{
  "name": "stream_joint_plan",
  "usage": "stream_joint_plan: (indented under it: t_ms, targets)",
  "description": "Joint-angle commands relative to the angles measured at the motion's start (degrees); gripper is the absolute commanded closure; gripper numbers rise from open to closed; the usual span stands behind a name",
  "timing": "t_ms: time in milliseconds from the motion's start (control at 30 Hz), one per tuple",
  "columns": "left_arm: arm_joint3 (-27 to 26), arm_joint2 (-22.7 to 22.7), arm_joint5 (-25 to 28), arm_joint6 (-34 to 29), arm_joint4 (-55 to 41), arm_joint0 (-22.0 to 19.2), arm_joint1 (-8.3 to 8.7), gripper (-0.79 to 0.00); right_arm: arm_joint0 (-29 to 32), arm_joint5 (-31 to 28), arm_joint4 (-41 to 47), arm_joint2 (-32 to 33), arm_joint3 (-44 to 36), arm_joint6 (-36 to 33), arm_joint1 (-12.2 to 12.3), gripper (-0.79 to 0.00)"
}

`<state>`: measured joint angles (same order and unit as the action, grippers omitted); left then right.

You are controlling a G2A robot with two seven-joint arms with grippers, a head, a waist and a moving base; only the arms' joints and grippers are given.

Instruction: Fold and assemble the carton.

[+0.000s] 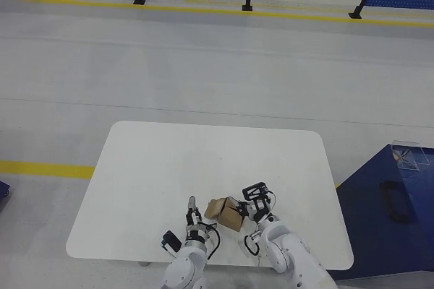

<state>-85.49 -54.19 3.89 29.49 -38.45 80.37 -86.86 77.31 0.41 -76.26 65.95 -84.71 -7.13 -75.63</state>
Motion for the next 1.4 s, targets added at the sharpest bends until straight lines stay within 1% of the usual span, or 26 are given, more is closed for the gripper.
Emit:
stream_joint_plan:
  t_ms: [0, 167, 333, 533, 567, 700, 833, 1133, 1267, 1367]
  targets:
    - [2.59, 0.14, -0.23, 0.06, -0.14, -1.61, -0.38, -0.785, -0.13, 0.56, -0.50, -0.23, 0.53, -0.01, -0.08, -0.785]
    - [6.94, 1.07, 1.21, 0.05, -0.42, -4.17, -1.38, -0.785, -0.48, 1.31, -0.85, -0.41, 1.58, -0.10, -0.26, -0.785]
    - [10.60, 0.95, 2.88, 0.33, -0.49, -6.38, -2.19, -0.785, -0.58, 1.45, -1.40, -0.49, 2.11, -0.25, -0.34, -0.785]
    - [12.73, 0.54, 7.53, 0.93, 1.11, -7.16, -2.89, -0.785, -0.72, 1.08, -1.92, -0.59, 2.70, -0.16, -0.42, -0.785]
    - [12.90, 0.20, 9.24, 0.99, 1.76, -7.20, -2.99, -0.785, -0.68, 1.09, -1.96, -0.60, 2.73, -0.10, -0.45, -0.785]
    - [12.72, -0.97, 13.86, 0.70, 3.55, -6.80, -3.16, -0.785, -0.65, 0.80, -2.28, -0.51, 2.86, -0.05, -0.46, -0.785]
    - [11.41, -1.83, 16.47, -1.43, 4.87, -5.92, -3.21, -0.785, -0.59, 0.56, -2.39, -0.26, 2.87, 0.07, -0.47, -0.785]
    - [7.11, -2.83, 19.71, -10.26, 8.54, -2.43, -2.84, -0.785, -0.32, 0.14, -1.37, 0.79, 1.80, 0.05, -0.47, -0.785]
    - [5.72, -2.96, 19.57, -13.15, 9.81, -1.20, -2.73, -0.785, 0.16, 0.20, -0.39, 2.59, 0.12, -0.16, -0.27, -0.785]
    - [5.25, -3.06, 19.54, -14.17, 10.84, -0.66, -2.73, -0.785, 0.28, -0.38, 0.55, 4.51, -0.93, -0.79, 0.00, -0.785]
